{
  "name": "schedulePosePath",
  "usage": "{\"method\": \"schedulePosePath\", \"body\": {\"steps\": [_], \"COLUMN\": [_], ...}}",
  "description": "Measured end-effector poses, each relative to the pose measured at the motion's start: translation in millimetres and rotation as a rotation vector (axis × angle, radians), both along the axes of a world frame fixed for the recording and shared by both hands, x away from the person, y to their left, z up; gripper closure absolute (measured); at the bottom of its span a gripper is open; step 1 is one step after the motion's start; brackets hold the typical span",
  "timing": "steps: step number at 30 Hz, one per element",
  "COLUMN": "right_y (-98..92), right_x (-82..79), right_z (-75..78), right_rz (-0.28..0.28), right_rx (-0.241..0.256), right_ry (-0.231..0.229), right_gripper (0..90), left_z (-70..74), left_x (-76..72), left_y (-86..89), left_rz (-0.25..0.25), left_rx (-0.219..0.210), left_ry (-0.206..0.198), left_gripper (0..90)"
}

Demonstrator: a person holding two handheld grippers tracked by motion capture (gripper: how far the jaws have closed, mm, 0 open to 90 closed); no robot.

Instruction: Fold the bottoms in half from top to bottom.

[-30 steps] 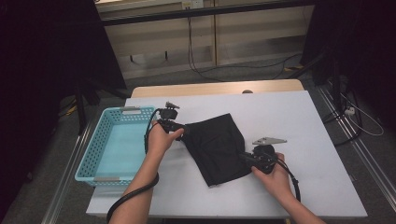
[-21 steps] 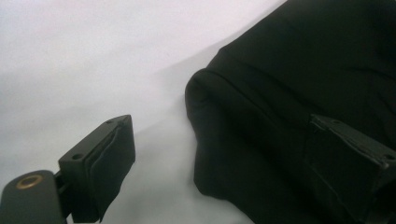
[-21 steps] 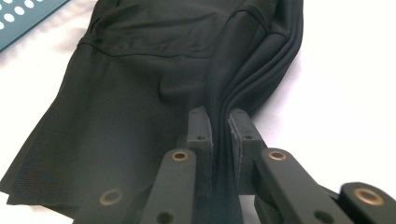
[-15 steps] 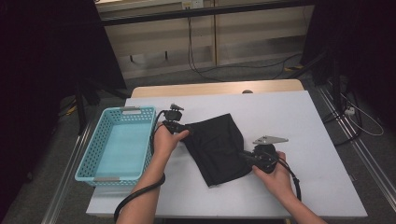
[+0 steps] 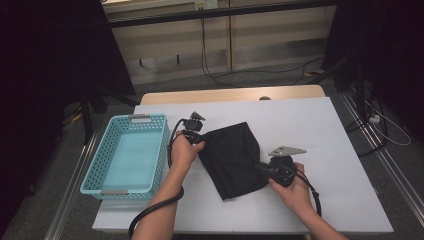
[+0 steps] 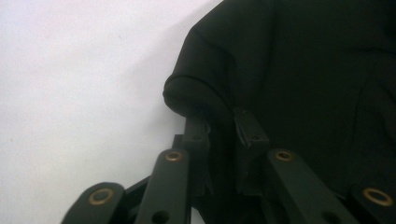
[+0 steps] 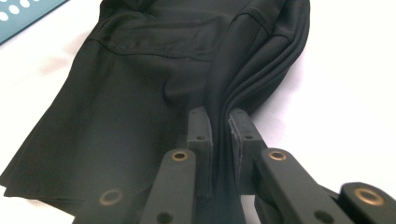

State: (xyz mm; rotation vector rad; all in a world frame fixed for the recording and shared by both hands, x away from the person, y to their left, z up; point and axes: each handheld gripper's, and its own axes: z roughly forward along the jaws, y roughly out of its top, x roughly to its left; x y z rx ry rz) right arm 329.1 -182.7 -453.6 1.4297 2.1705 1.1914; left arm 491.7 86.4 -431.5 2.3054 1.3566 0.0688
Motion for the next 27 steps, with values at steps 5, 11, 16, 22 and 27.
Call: {"method": "schedulePosePath", "body": {"steps": [5, 11, 16, 22, 27], "right_y": [0.0, 3.1, 4.6, 7.9, 11.6], "right_x": [-2.2, -5.9, -8.7, -10.8, -12.1], "right_z": [3.0, 8.1, 11.5, 15.2, 17.8], "right_rz": [-0.005, 0.014, 0.023, 0.033, 0.038], "right_rx": [-0.009, -0.004, 0.007, 0.016, 0.019], "right_ry": [-0.018, -0.040, -0.055, -0.074, -0.092], "right_gripper": [81.2, 81.2, 81.2, 81.2, 81.3], "left_z": [5.4, 21.5, 32.6, 49.9, 61.1], "left_x": [5.5, 13.9, 17.6, 21.3, 23.6], "left_y": [0.6, 0.2, -1.6, -3.9, -2.9], "left_rz": [0.003, -0.027, -0.036, -0.056, -0.057], "left_rx": [0.009, 0.046, 0.075, 0.113, 0.131], "left_ry": [0.043, 0.098, 0.126, 0.149, 0.165], "left_gripper": [80.9, 81.4, 81.6, 81.6, 81.7]}}
